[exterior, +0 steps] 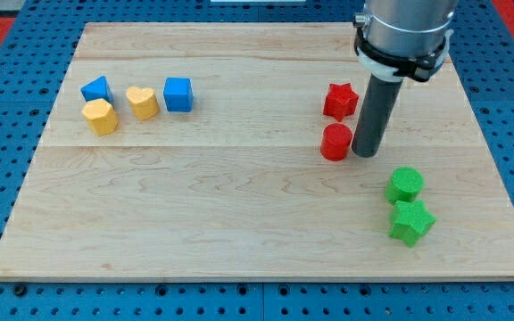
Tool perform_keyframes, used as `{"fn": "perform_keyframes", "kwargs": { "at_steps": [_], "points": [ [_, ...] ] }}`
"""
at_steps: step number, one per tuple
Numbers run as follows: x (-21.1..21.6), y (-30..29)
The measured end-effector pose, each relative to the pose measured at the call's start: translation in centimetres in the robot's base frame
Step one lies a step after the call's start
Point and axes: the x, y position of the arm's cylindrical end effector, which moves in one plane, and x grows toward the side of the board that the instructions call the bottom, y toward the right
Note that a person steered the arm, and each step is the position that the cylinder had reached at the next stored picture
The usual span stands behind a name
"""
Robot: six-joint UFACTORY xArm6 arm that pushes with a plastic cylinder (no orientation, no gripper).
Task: Push the yellow blocks into the blue cube
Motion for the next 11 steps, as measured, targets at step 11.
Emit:
{"fn": "perform_keyframes", "kwargs": {
  "at_steps": [11],
  "points": [
    [-8.9,-27.3]
  ]
}}
